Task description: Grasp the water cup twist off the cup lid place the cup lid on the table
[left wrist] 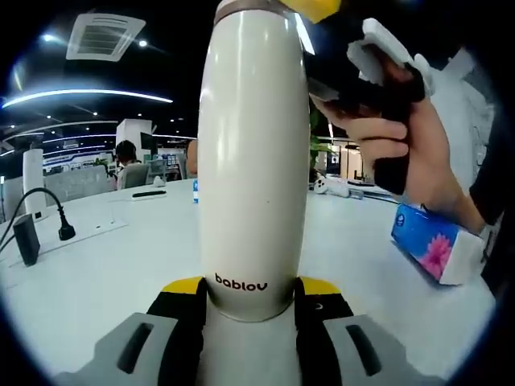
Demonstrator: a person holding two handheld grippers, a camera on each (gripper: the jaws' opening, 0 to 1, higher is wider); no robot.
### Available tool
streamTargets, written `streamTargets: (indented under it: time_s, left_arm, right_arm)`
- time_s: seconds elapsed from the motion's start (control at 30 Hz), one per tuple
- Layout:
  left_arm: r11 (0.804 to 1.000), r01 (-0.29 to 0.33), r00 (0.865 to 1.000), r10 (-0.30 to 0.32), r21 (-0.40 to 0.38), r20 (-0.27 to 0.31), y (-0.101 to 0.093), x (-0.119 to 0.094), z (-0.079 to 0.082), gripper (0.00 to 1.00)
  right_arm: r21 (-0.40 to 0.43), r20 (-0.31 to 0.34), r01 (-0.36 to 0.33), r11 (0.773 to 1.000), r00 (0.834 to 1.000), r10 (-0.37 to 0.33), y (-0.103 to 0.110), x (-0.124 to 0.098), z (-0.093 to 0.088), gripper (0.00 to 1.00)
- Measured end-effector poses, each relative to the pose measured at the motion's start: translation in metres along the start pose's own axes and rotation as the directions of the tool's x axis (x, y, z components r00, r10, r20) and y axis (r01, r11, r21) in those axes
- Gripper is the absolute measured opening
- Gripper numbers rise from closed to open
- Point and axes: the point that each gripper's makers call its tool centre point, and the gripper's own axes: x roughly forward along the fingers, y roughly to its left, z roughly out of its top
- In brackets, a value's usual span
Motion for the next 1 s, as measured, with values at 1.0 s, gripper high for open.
streamTargets:
  time_s: [1.0]
  left_arm:
    - [1.000, 0.002, 1.000, -0.002, 0.000, 0.000, 0.0007, 0.0011, -0.0001, 0.45]
  right_arm:
    - [0.104, 0.069, -0.157, 0.982, 0.986, 0.150, -0.0036, 0.0032, -0.0013, 0.45]
